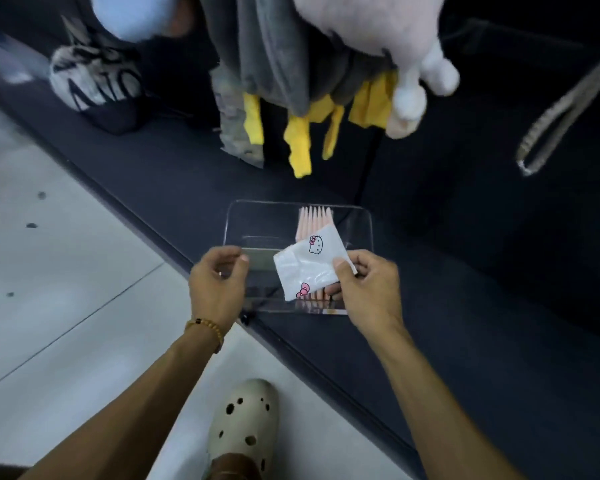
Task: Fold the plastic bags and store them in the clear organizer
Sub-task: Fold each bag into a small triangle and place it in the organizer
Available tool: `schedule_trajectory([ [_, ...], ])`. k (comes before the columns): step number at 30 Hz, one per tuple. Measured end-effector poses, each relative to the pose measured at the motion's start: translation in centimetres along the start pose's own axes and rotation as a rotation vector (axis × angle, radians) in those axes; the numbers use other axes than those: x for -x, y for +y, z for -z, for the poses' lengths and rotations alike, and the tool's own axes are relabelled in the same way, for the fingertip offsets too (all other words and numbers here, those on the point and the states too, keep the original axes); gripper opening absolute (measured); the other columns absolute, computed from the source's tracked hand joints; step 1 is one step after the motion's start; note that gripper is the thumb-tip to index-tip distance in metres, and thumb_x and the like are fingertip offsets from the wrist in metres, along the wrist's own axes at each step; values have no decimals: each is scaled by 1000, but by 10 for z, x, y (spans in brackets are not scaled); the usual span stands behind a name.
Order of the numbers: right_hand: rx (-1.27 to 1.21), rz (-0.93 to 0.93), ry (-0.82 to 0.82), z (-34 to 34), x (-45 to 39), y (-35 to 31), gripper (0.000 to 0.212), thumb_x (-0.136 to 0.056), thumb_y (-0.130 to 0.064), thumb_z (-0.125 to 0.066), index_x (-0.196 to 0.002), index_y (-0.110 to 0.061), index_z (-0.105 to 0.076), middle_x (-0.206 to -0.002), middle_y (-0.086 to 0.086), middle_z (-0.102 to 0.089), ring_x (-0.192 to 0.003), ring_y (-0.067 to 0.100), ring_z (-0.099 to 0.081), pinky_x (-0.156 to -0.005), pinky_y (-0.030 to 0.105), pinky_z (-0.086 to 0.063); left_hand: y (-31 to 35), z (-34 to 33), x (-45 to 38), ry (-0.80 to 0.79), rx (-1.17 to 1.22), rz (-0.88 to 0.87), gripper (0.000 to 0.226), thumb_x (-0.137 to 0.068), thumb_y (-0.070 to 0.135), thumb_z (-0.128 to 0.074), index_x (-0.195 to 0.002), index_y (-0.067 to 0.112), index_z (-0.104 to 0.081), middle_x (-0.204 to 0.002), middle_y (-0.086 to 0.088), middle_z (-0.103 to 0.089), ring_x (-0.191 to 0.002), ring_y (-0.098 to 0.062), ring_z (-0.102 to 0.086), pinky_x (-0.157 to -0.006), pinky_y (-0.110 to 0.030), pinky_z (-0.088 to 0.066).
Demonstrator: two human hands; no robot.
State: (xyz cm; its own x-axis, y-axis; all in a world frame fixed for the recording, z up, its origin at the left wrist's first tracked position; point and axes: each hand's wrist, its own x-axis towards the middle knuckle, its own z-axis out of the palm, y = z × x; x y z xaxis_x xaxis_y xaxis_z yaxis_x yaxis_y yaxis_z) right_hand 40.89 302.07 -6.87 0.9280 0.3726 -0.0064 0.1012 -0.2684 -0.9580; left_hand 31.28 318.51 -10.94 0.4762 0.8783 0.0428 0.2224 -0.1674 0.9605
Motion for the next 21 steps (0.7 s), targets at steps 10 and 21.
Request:
schedule_trajectory([
  [10, 128, 50, 100, -62, -37, -18, 21, -92, -20, -50, -79, -29, -64, -70, -12, -71, -81, 23, -68, -75, 44, -56, -42, 3, -23, -174, -22, 181, 26, -95, 8, -53, -117, 11, -67, -99, 5, -66, -88, -13, -62, -85, -28, -56],
  [21, 579, 130, -224, -92, -70, 2, 33, -92, -23, -55, -61, -15, -48, -60, -1, -53, -60, 17, -50, -57, 30, -37, -41, -43, 8, -328, 51, 137, 29, -87, 13, -66, -116, 13, -67, -108, 0, -68, -97, -10, -64, -93, -31, -52],
])
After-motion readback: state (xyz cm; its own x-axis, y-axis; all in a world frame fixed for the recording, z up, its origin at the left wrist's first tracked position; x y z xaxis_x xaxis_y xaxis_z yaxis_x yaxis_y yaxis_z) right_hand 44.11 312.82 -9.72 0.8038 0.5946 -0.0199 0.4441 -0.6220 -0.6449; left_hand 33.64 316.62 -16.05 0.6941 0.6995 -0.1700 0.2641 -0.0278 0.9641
